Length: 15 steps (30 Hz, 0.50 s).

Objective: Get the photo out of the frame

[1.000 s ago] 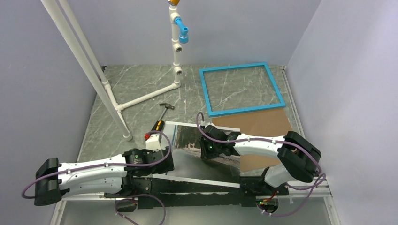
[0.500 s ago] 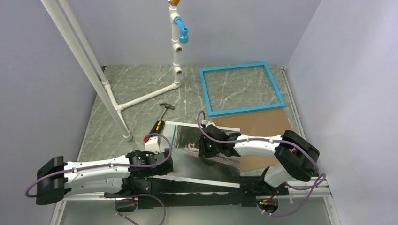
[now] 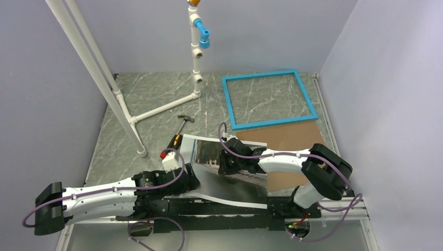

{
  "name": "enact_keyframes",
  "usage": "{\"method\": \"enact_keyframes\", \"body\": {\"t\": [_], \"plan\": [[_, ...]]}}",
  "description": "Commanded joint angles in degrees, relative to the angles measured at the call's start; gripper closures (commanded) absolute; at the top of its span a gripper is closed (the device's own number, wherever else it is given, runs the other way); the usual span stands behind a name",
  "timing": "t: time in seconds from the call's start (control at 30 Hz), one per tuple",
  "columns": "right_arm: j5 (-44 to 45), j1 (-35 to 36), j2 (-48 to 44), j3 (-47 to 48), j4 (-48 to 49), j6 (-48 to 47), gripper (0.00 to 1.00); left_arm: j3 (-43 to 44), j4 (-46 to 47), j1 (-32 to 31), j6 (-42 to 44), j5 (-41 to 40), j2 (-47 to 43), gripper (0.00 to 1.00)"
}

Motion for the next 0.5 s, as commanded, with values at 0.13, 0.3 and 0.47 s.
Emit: {"method": "enact_keyframes", "body": {"t": [0.13,0.3,0.47], "plan": [[0.1,0.0,4.9,-1.3,-3.9,-1.3,0.75,-1.4,2.6,0.1,-0.1,4.0,-6.2,0.01],[0.1,0.0,4.6,-1.2,-4.1,-1.6,0.75,-6.0,9.5,0.2,-0.1,2.8,-12.9,0.01],[-0.1,0.0,4.3,-1.0,-4.2,-1.7,0.75,-8.4,10.9,0.6,-0.1,0.6,-17.6,0.01]]}}
